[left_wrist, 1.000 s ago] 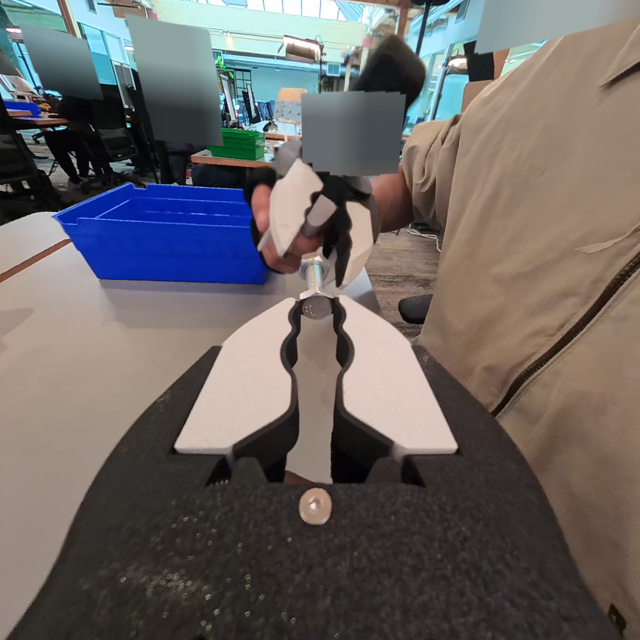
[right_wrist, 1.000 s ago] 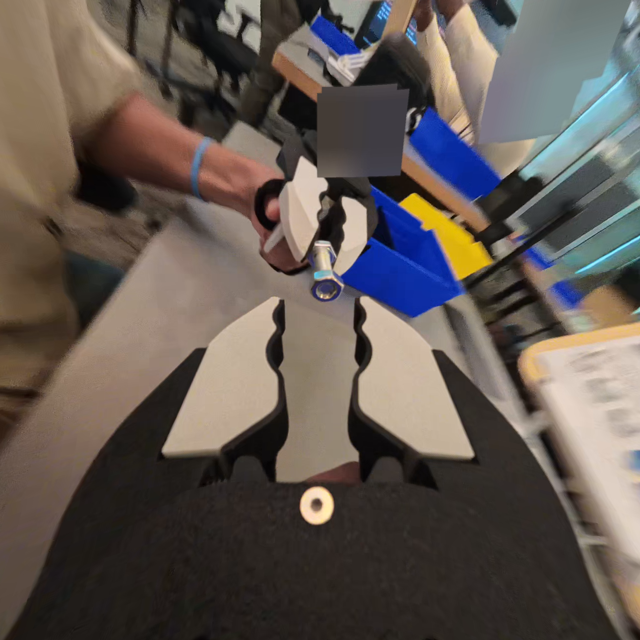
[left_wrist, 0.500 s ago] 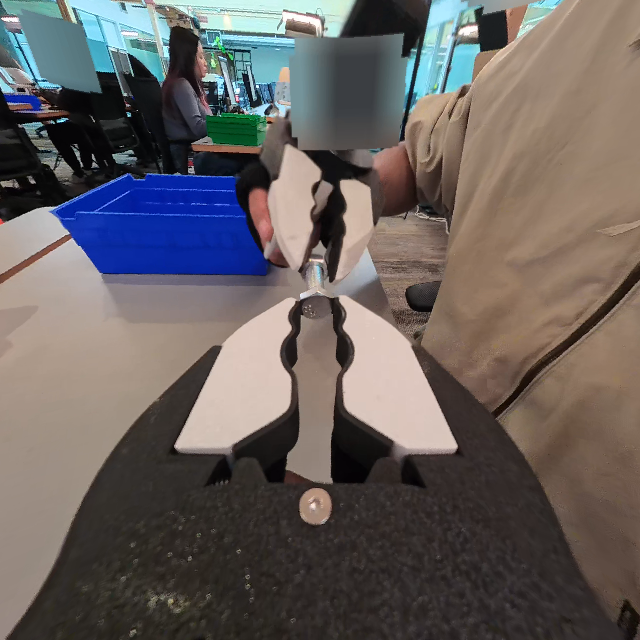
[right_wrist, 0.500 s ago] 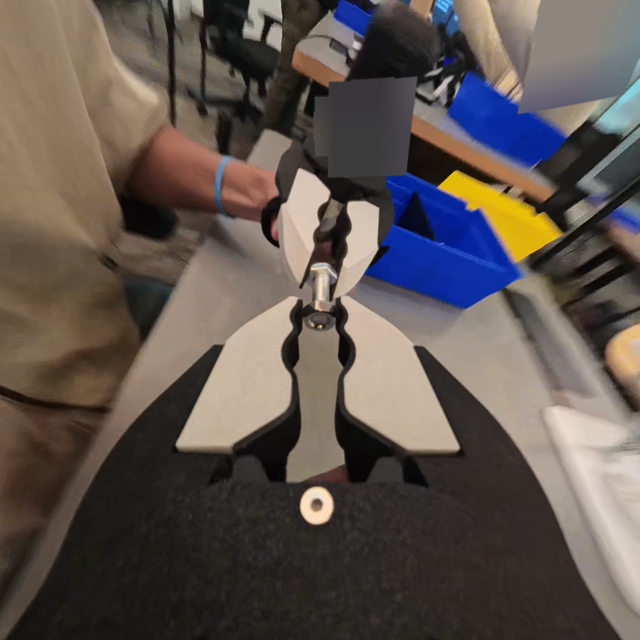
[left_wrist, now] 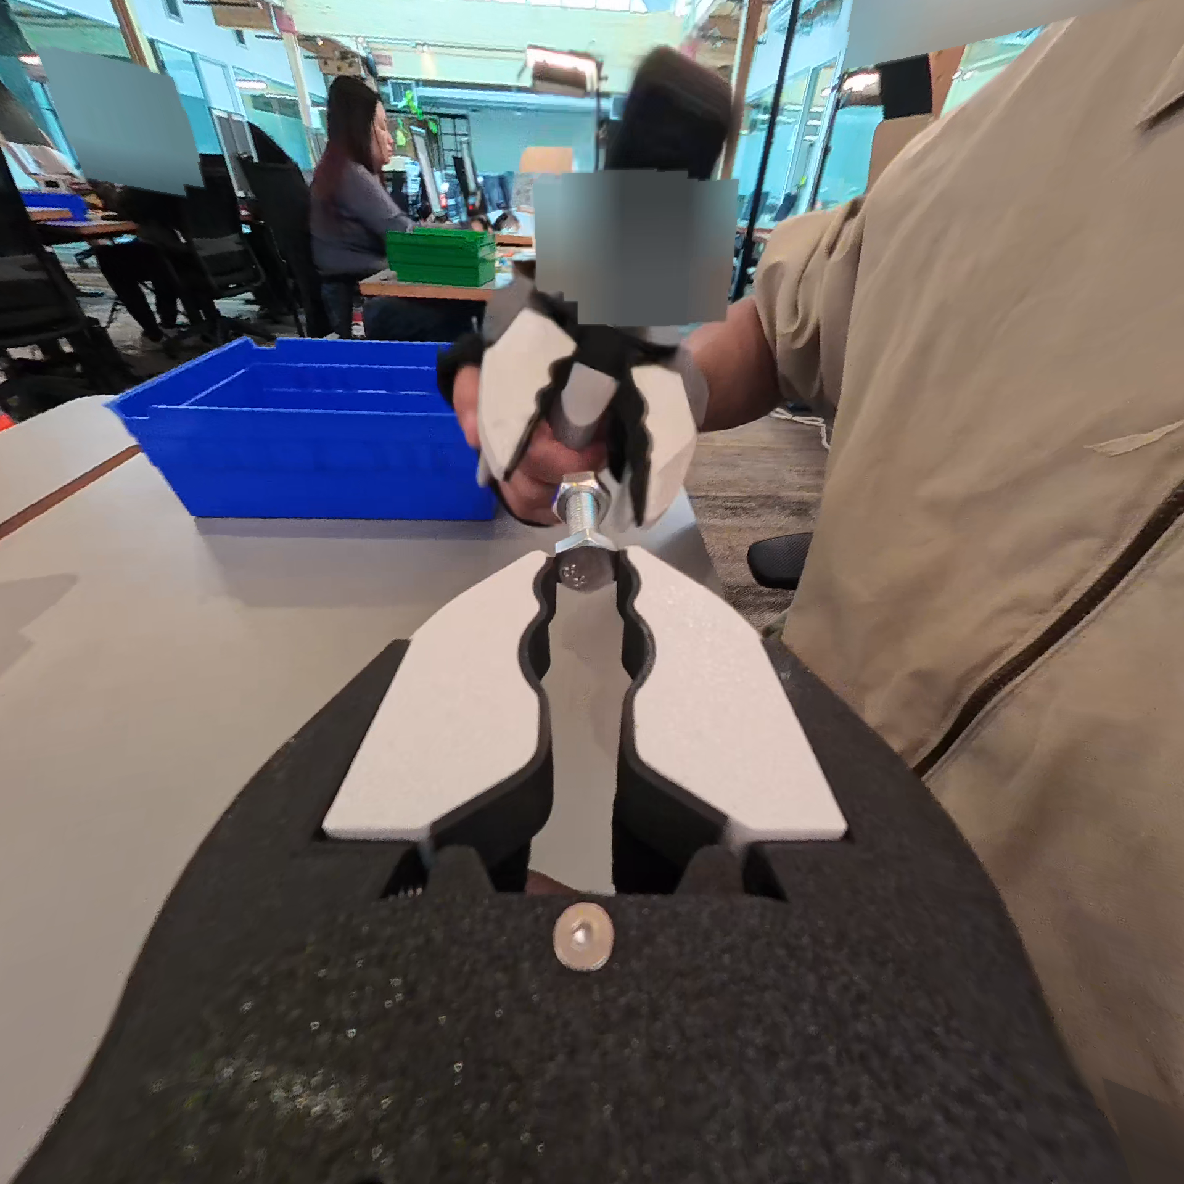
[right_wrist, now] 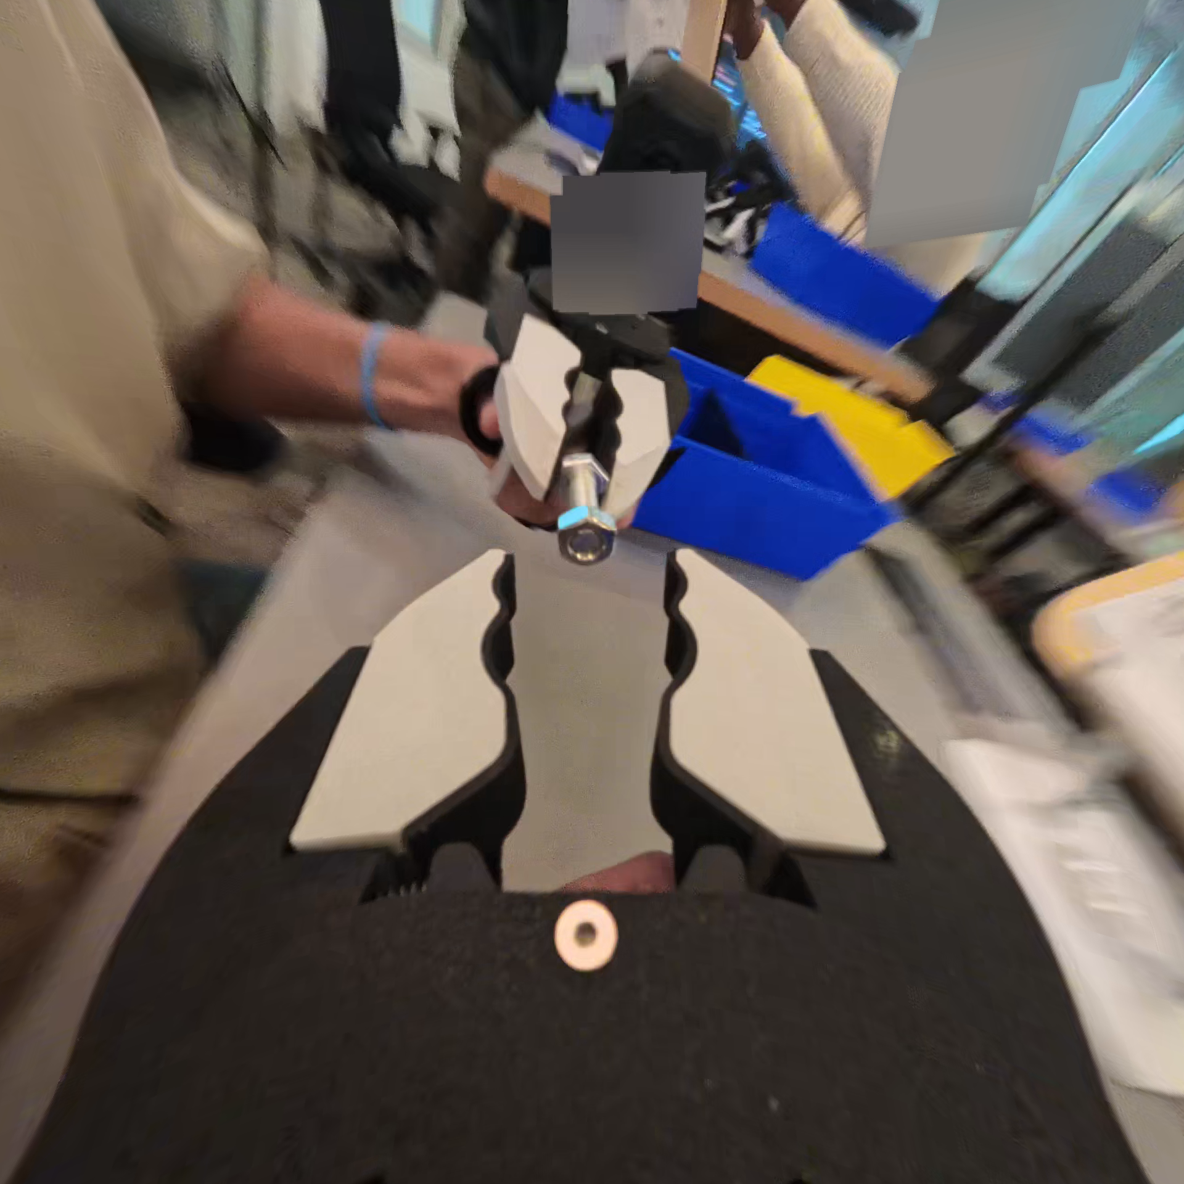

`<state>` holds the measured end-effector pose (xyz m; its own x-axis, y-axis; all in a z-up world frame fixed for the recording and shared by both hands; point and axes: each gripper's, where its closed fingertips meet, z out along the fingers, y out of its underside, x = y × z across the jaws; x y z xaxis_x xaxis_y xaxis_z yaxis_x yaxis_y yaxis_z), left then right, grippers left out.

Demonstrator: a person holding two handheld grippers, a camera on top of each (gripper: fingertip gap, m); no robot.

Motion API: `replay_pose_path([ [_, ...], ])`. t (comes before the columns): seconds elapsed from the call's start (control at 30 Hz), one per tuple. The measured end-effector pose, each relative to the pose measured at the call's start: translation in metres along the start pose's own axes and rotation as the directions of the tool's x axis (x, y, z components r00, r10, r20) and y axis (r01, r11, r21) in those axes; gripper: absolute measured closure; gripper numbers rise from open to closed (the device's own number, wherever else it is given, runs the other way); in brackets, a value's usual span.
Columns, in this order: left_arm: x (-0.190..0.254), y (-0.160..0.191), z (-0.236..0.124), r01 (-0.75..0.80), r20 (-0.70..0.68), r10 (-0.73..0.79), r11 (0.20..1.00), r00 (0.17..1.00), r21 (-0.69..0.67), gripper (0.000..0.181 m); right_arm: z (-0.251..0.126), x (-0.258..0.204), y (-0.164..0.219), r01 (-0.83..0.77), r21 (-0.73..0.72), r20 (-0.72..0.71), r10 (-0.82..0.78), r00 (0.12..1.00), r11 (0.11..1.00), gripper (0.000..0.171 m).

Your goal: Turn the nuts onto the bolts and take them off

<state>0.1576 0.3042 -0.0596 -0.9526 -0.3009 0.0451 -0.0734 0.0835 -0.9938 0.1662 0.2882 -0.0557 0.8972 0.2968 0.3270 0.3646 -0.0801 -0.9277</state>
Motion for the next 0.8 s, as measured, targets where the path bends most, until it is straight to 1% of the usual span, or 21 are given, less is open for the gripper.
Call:
replay_pose_path([
  [0.03, 0.002, -0.001, -0.001, 0.009, -0.014, -0.009, 1.000, 1.000, 0.011, 0.164, -0.001, 0.001, 0.000, 0.166, -0.046, -0.054, -0.169, 0.984, 0.985, 0.127],
  [0.07, 0.002, -0.003, 0.000, 0.016, -0.022, -0.016, 1.000, 1.000, 0.021, 0.164, 0.000, 0.001, 0.000, 0.292, -0.094, -0.078, -0.300, 0.951, 0.952, 0.127],
  [0.13, 0.004, -0.002, 0.001, 0.030, -0.045, -0.029, 0.999, 0.999, 0.025, 0.164, 0.002, 0.000, 0.001, 0.484, -0.168, -0.089, -0.502, 0.860, 0.859, 0.127],
  [0.17, 0.004, -0.001, 0.002, 0.032, -0.047, -0.031, 0.999, 0.998, 0.021, 0.164, 0.003, -0.001, -0.001, 0.557, -0.177, -0.094, -0.577, 0.811, 0.811, 0.132],
  [0.2, 0.004, 0.001, 0.003, 0.035, -0.051, -0.034, 0.999, 0.998, 0.014, 0.164, 0.004, -0.003, -0.003, 0.608, -0.175, -0.084, -0.627, 0.775, 0.775, 0.138],
  [0.27, 0.006, 0.003, 0.004, 0.035, -0.056, -0.035, 0.999, 0.998, 0.007, 0.164, 0.005, -0.003, -0.001, 0.650, -0.196, -0.055, -0.670, 0.740, 0.734, 0.148],
  [0.3, 0.005, 0.003, 0.004, 0.034, -0.051, -0.033, 0.999, 0.998, 0.004, 0.164, 0.005, -0.002, 0.000, 0.651, -0.197, -0.045, -0.670, 0.741, 0.733, 0.153],
  [0.37, 0.004, 0.003, 0.004, 0.029, -0.042, -0.029, 1.000, 0.999, 0.005, 0.164, 0.006, -0.002, 0.000, 0.611, -0.188, -0.031, -0.627, 0.779, 0.769, 0.154],
  [0.4, 0.005, 0.001, 0.003, 0.025, -0.043, -0.025, 1.000, 0.999, 0.008, 0.164, 0.006, -0.002, -0.001, 0.562, -0.174, -0.024, -0.574, 0.819, 0.809, 0.154],
  [0.43, 0.005, 0.001, 0.003, 0.018, -0.040, -0.017, 1.000, 0.999, 0.007, 0.164, 0.006, -0.003, -0.002, 0.479, -0.158, -0.007, -0.486, 0.874, 0.863, 0.154],
  [0.5, 0.003, 0.002, 0.002, -0.007, -0.012, 0.007, 1.000, 1.000, -0.014, 0.164, 0.007, -0.002, 0.001, 0.240, -0.143, 0.045, -0.236, 0.971, 0.960, 0.154],
  [0.53, 0.002, 0.002, 0.002, -0.011, -0.009, 0.011, 1.000, 1.000, -0.018, 0.164, 0.008, -0.003, 0.001, 0.102, -0.130, 0.072, -0.093, 0.993, 0.986, 0.154],
  [0.57, 0.003, 0.000, 0.002, -0.009, -0.011, 0.009, 1.000, 1.000, -0.012, 0.164, 0.008, -0.004, 0.000, -0.049, -0.111, 0.101, 0.060, 0.993, 0.993, 0.154],
  [0.6, 0.003, 0.000, 0.001, -0.012, -0.010, 0.012, 1.000, 1.000, -0.009, 0.164, 0.008, -0.005, -0.001, -0.210, -0.103, 0.139, 0.223, 0.965, 0.972, 0.154],
  [0.63, 0.003, 0.001, 0.001, -0.015, -0.010, 0.015, 1.000, 1.000, -0.017, 0.164, 0.008, -0.007, -0.001, -0.372, -0.108, 0.187, 0.386, 0.903, 0.922, 0.154],
  [0.67, 0.003, 0.001, 0.001, -0.019, -0.005, 0.019, 1.000, 1.000, -0.016, 0.164, 0.008, -0.007, -0.003, -0.514, -0.107, 0.234, 0.524, 0.819, 0.851, 0.154],
  [0.7, 0.003, -0.001, 0.001, -0.021, -0.003, 0.021, 1.000, 1.000, -0.006, 0.164, 0.007, -0.008, -0.006, -0.627, -0.097, 0.275, 0.626, 0.730, 0.773, 0.154],
  [0.77, 0.004, -0.002, 0.001, -0.029, -0.007, 0.029, 0.999, 1.000, -0.016, 0.164, 0.008, -0.010, -0.007, -0.767, -0.104, 0.331, 0.749, 0.574, 0.633, 0.153],
  [0.8, 0.003, -0.001, 0.000, -0.034, 0.003, 0.034, 0.999, 0.999, -0.021, 0.164, 0.008, -0.009, -0.008, -0.794, -0.096, 0.341, 0.770, 0.540, 0.600, 0.153],
])
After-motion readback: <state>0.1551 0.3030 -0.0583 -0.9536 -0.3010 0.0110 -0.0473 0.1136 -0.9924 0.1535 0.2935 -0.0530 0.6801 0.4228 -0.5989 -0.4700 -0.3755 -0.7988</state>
